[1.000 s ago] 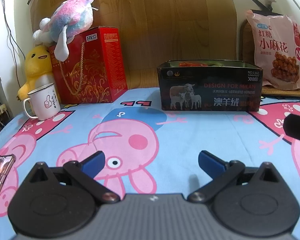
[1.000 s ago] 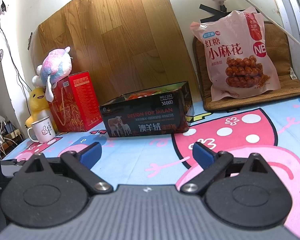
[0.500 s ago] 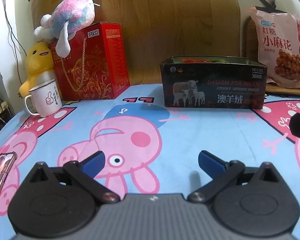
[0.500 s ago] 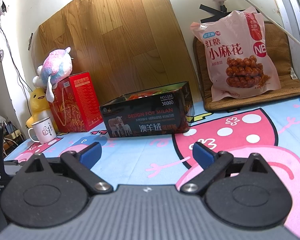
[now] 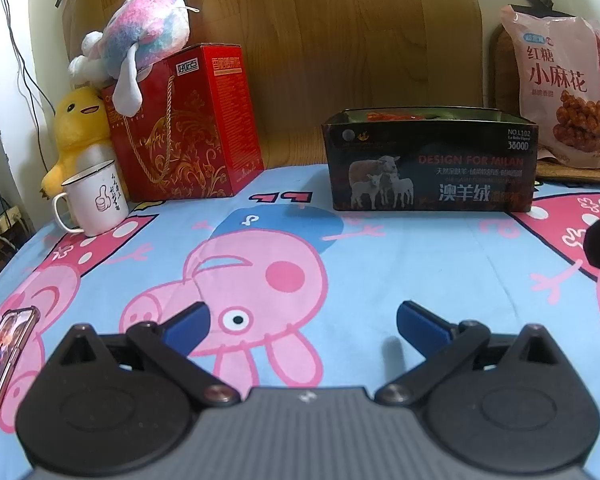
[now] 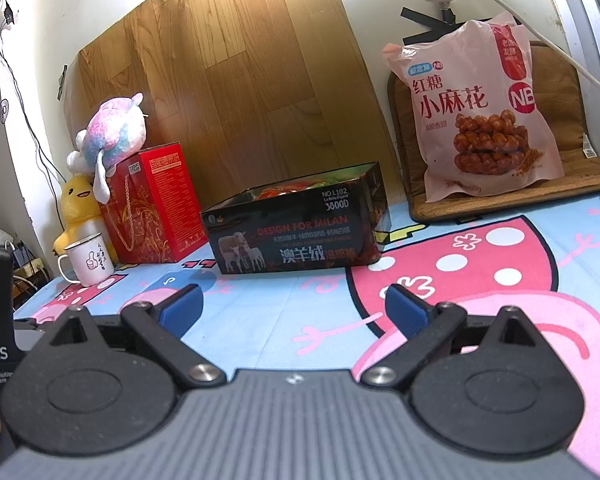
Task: Organize snacks
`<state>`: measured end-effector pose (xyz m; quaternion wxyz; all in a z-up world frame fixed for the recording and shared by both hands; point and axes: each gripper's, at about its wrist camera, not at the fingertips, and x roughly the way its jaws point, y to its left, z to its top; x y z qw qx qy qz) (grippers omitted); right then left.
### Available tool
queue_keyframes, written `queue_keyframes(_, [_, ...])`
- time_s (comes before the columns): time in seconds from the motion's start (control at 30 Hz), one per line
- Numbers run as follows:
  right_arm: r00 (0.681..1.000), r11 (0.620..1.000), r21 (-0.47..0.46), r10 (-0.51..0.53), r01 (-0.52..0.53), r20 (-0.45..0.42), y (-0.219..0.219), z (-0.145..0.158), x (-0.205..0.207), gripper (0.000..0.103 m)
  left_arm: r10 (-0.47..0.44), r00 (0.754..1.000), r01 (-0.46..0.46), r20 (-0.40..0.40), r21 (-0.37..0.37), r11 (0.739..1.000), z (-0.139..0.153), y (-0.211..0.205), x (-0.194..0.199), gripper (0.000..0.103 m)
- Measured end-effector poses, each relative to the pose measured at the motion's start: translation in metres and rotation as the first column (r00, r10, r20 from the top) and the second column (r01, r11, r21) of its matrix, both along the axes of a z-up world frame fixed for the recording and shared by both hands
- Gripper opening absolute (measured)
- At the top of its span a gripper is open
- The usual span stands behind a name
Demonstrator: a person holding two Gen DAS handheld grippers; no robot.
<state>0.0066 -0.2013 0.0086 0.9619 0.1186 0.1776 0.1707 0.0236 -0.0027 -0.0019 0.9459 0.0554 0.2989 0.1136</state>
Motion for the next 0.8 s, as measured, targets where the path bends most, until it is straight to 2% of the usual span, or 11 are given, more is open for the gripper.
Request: queue_keyframes(0.8, [1.000, 1.000, 0.002, 0.001, -0.001, 0.001, -0.0008, 0.0001, 0.0001, 0.099, 0.003, 1.000, -0.003, 0.000, 0.029, 1.000, -0.0007, -0.0015, -0.0003, 0.103])
